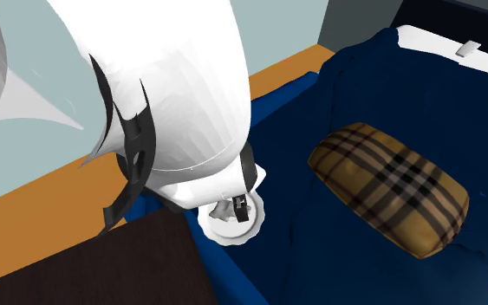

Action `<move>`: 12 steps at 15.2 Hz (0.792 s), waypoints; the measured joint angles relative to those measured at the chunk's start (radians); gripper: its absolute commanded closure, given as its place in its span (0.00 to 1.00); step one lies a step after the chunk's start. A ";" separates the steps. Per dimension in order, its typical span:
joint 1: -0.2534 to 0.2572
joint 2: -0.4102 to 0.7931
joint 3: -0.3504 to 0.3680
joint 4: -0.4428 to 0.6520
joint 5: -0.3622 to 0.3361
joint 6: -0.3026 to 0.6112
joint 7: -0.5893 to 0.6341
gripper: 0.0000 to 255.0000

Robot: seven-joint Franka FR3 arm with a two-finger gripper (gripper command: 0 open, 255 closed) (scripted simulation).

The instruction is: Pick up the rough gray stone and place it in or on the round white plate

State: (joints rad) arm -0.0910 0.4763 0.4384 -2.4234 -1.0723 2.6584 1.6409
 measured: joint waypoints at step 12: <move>-0.066 -0.146 0.120 -0.061 0.194 -0.046 -0.135 0.00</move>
